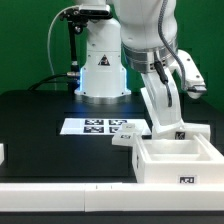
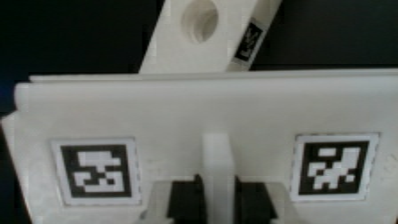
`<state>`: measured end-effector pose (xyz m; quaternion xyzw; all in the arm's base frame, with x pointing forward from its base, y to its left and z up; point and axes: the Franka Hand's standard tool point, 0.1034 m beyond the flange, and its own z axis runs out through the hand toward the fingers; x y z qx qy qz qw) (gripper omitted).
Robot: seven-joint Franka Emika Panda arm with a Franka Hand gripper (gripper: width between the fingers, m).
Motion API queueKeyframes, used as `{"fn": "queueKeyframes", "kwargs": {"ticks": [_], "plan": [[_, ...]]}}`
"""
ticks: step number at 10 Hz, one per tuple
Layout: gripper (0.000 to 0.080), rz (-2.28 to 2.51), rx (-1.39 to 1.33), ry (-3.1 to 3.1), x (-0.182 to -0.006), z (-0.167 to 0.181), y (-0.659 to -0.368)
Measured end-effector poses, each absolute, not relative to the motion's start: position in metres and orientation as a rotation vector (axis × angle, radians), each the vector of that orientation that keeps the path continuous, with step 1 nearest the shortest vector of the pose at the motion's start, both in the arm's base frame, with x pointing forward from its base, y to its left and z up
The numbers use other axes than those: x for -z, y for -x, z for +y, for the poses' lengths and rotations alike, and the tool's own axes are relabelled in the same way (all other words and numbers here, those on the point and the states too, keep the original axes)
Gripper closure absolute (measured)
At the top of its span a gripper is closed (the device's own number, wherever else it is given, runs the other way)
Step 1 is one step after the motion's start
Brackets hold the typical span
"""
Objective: Assemble cabinet
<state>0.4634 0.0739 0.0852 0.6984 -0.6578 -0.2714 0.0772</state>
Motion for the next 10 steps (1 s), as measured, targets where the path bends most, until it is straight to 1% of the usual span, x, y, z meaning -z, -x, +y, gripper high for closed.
{"fn": "queueKeyframes", "kwargs": {"ticks": [2,4,5,7,8,9,10], "plan": [[0.0737,-1.998,0.766,-2.113,-0.082,0.072,-0.468],[0.0737,-2.095,0.615,-2.189,-0.081,0.069,-0.474],[0.0737,-2.104,0.576,-2.22,-0.084,0.065,-0.47],[0.0737,-2.091,0.581,-2.245,-0.102,0.06,-0.471],[0.0737,-2.1,0.549,-2.262,-0.106,0.061,-0.466],[0.0737,-2.098,0.539,-2.272,-0.107,0.065,-0.462],[0.0737,-2.12,0.502,-2.29,-0.105,0.063,-0.466]]}}
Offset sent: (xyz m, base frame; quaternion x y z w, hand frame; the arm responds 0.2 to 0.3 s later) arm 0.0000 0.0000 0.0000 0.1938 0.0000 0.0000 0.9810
